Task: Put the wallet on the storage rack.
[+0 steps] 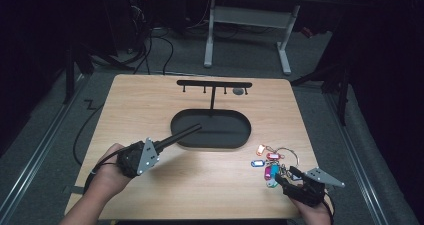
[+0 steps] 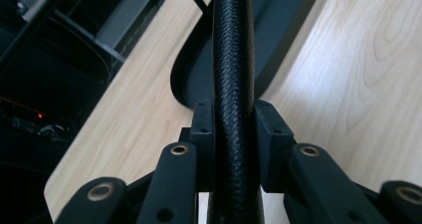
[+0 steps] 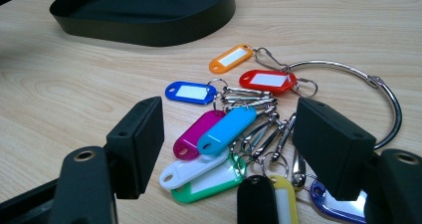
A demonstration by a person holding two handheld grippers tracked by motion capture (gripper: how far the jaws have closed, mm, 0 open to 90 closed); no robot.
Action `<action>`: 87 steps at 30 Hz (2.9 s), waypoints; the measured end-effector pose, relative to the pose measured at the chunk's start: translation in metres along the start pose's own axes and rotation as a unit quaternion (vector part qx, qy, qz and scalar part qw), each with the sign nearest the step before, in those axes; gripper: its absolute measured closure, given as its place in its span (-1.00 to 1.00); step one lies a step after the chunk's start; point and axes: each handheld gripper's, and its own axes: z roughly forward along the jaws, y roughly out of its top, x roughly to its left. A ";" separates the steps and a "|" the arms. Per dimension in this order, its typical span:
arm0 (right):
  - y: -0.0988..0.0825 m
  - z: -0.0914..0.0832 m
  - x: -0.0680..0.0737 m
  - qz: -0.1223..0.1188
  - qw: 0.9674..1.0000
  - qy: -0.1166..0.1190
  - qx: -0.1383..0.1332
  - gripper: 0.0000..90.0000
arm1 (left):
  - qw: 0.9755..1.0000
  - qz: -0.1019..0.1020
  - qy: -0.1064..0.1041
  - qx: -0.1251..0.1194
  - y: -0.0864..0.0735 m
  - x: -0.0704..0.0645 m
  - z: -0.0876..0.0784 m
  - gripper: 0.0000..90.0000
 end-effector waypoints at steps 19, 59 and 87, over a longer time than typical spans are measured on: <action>-0.001 0.000 -0.002 0.002 1.000 0.001 0.001 -0.36 | 0.998 0.056 0.001 -0.014 0.022 0.001 0.042 0.64; -0.001 -0.003 -0.002 0.001 1.000 0.004 0.000 -0.37 | 0.996 0.091 -0.012 -0.023 0.058 0.014 0.127 0.65; -0.004 -0.004 -0.007 0.010 1.000 0.007 -0.001 -0.35 | 0.990 0.135 -0.024 -0.028 0.082 0.005 0.176 0.64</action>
